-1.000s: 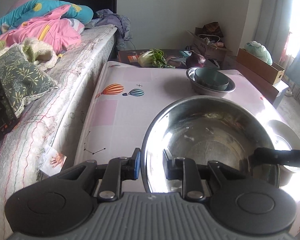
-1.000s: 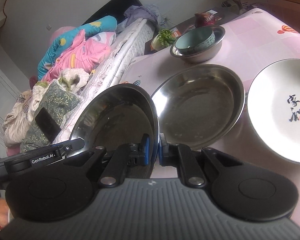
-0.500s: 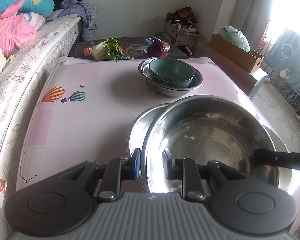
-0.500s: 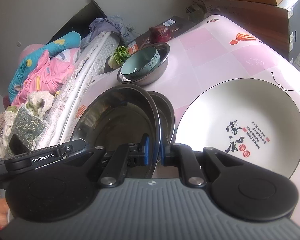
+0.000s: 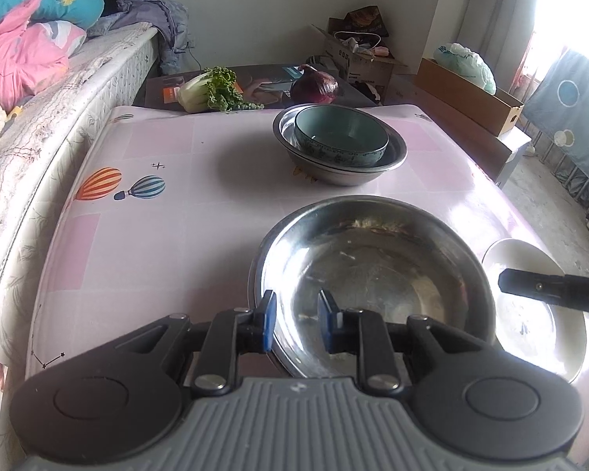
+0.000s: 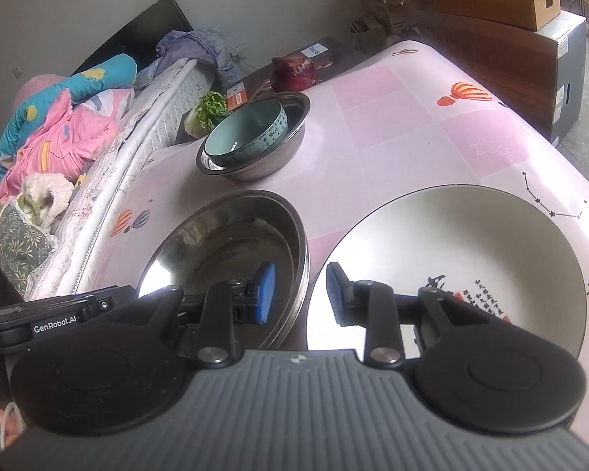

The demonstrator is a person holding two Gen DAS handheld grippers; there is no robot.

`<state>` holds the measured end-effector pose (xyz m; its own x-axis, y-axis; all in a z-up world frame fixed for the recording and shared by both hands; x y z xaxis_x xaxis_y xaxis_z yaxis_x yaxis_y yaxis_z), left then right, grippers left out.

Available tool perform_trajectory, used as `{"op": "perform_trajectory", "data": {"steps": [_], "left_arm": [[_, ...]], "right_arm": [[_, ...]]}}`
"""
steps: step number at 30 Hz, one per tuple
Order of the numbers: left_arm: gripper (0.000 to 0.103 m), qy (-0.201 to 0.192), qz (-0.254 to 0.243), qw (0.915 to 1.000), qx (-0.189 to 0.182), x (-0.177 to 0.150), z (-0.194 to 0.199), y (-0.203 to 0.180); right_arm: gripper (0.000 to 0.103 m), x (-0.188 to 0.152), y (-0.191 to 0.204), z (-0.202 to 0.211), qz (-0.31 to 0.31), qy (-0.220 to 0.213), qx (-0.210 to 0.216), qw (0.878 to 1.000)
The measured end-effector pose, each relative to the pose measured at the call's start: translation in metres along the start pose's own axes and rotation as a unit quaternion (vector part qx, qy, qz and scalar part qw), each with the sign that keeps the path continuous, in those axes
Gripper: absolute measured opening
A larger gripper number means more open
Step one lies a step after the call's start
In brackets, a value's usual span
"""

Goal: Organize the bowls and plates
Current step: 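Lower the stainless dishes onto the table and open both grippers, then move both grippers to the white calligraphy plate and close on its rim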

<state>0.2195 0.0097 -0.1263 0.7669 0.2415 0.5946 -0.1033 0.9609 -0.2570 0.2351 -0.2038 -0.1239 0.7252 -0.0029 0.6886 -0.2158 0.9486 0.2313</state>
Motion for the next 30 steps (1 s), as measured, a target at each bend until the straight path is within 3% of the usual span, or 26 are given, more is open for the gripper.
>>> {"op": "perform_trajectory", "data": {"steps": [3, 8, 11, 20, 30], "left_arm": [[0.030, -0.004, 0.002, 1.0000, 0.002, 0.000, 0.004, 0.004], [0.050, -0.020, 0.006, 0.9998, 0.001, 0.000, 0.018, 0.007], [0.057, -0.028, 0.010, 0.9995, 0.001, -0.003, 0.026, 0.008], [0.062, -0.035, 0.015, 0.9993, -0.005, -0.024, 0.047, 0.005], [0.063, -0.049, 0.004, 0.9987, -0.015, -0.057, 0.059, -0.020]], "right_arm": [[0.035, 0.002, -0.005, 0.001, -0.006, -0.004, -0.005, 1.000], [0.043, 0.003, -0.016, 0.013, -0.026, -0.019, -0.003, 0.999], [0.048, 0.001, -0.021, 0.026, -0.036, -0.032, 0.002, 0.999], [0.050, -0.017, -0.039, 0.071, -0.056, -0.056, 0.006, 0.997], [0.051, -0.065, -0.076, 0.113, -0.089, -0.063, -0.011, 0.994]]}}
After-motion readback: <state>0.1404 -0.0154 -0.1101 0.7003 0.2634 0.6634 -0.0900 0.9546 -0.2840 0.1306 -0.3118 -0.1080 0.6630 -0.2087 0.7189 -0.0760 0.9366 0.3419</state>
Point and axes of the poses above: each gripper's, at about its wrist camera, not at the fingertips, and z roughly against the way its jaws point, y to its left, x to its top, the point moved 10 cm from there along -z, roughly the way its jaws point, and after that the axes turned 14 degrees about z, right-handed, at the moved point
